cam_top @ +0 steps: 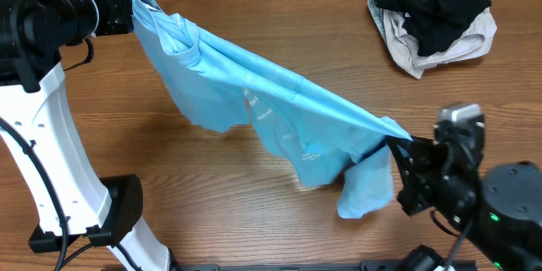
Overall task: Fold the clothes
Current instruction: 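Stretch the T-shirt between grippers and lay it on the table, then release the T-shirt and raise both grippers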
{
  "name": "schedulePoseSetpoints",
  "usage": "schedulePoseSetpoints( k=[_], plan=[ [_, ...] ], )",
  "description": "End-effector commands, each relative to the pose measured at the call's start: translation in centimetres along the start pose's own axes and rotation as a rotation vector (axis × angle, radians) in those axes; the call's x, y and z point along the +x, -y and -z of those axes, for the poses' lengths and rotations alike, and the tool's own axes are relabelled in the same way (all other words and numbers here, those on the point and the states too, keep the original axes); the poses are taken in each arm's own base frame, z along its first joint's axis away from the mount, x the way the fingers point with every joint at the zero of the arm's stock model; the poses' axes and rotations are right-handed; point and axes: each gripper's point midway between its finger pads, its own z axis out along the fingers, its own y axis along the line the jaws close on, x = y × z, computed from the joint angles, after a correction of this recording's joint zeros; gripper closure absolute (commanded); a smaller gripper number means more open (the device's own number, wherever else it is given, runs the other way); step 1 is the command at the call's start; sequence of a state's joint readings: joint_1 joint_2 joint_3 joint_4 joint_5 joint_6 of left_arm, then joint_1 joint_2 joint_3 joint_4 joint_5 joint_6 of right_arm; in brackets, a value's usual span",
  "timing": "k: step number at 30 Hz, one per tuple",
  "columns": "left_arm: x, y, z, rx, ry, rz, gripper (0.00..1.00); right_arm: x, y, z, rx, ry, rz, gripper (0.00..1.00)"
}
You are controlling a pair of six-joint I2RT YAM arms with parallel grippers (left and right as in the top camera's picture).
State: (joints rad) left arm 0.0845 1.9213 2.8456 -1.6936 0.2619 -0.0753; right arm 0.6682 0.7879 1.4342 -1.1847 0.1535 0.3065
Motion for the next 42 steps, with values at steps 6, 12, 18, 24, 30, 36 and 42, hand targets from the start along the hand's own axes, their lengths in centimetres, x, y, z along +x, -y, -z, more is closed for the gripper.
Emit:
schedulePoseSetpoints(
  k=[6, 12, 18, 24, 30, 36, 42],
  plan=[
    [-0.4, 0.9, 6.6, -0.024, 0.149, -0.047, 0.96, -2.6, 0.4, 4.9, 0.003, 0.096, -0.019, 0.96],
    [0.2, 0.5, 5.0, -0.029, 0.093, -0.043, 0.96, -1.9, 0.4, 3.0, 0.025, 0.04, -0.011, 0.96],
    [3.0, -3.1, -0.3, -0.149, -0.113, 0.007, 0.96, -0.4, 0.1, -2.6, 0.083, -0.119, 0.007, 0.96],
    [7.6, -8.6, -5.4, -0.376, -0.347, 0.089, 0.96, 1.7, -0.5, -11.4, 0.152, -0.315, 0.049, 0.96],
    [11.0, -12.8, -9.8, -0.506, -0.463, 0.159, 0.96, 5.9, -1.3, -22.2, 0.155, -0.498, 0.104, 0.96],
    [13.3, -16.5, -13.7, -0.543, -0.46, 0.252, 0.96, 9.8, -1.7, -31.7, 0.136, -0.541, 0.105, 0.96],
    [14.8, -20.6, -16.1, -0.577, -0.409, 0.314, 0.96, 8.3, -1.0, -37.7, 0.114, -0.397, 0.068, 0.96]
  ],
)
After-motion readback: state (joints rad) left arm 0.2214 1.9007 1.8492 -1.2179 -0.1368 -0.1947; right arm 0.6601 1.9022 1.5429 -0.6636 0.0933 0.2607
